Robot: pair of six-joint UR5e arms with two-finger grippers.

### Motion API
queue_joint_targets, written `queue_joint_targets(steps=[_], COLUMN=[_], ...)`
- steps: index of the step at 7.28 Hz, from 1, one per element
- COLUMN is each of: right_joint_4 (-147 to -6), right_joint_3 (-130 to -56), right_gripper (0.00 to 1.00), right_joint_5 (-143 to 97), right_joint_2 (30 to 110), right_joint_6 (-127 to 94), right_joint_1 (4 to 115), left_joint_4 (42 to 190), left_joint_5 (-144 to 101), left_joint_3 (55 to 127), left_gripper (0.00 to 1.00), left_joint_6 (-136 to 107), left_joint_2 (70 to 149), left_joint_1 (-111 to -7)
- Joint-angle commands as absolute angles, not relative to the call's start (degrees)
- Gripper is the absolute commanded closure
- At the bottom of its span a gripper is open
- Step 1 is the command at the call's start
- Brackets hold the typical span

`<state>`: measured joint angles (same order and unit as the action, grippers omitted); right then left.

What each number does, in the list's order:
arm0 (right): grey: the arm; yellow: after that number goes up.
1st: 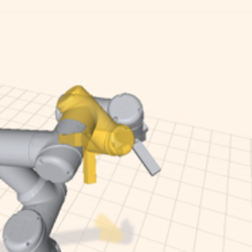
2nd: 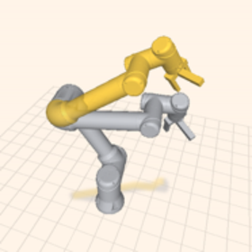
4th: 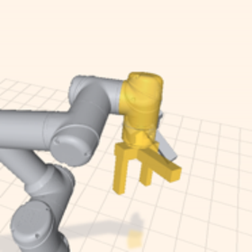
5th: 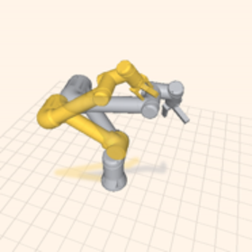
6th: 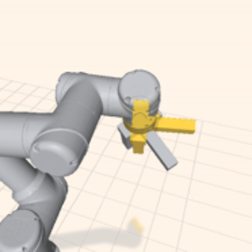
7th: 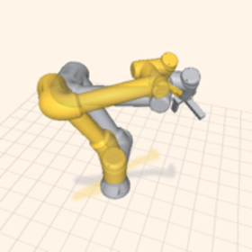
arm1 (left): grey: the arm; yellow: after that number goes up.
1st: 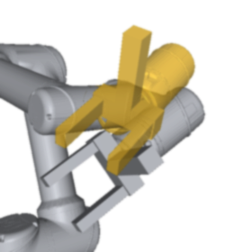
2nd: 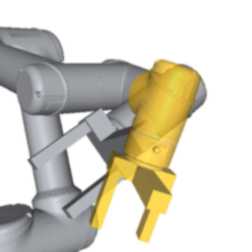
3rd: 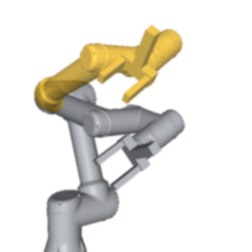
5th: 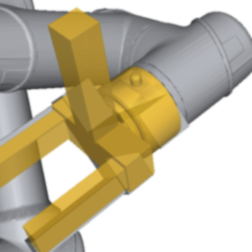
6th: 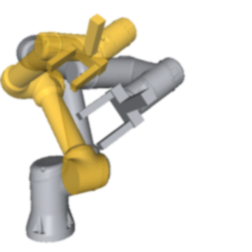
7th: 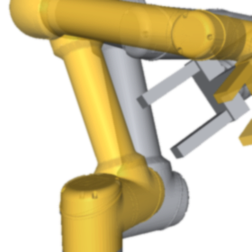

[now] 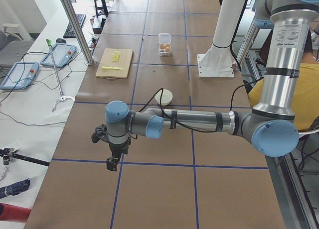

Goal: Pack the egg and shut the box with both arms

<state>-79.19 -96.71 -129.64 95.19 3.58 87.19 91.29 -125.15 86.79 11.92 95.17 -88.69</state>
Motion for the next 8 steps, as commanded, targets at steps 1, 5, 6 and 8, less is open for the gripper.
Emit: queue_joint_targets(steps=[1, 5, 6, 8], right_joint_4=[-79.19, -73.96, -65.04, -51.20], right_joint_3=[-96.94, -100.53, -101.07, -101.07], right_gripper=[0.00, 0.01, 0.08, 0.74], right_joint_5=[-129.81, -131.48, -131.31, -130.96], right_joint_2=[95.19, 96.06, 97.02, 97.38], right_joint_6=[2.30, -12.49, -25.97, -57.79], right_joint_1=[87.19, 81.51, 75.21, 63.16], left_joint_4=[83.15, 86.12, 86.92, 87.01], left_joint_5=[-134.36, -135.79, -135.88, -135.88], left_joint_3=[89.38, 89.65, 89.56, 89.65], left_gripper=[0.00, 0.00, 0.00, 0.00], left_joint_6=[11.87, 12.13, 12.04, 12.04], left_joint_2=[94.75, 95.01, 94.84, 95.01], left_joint_1=[-90.87, -91.05, -91.05, -90.97])
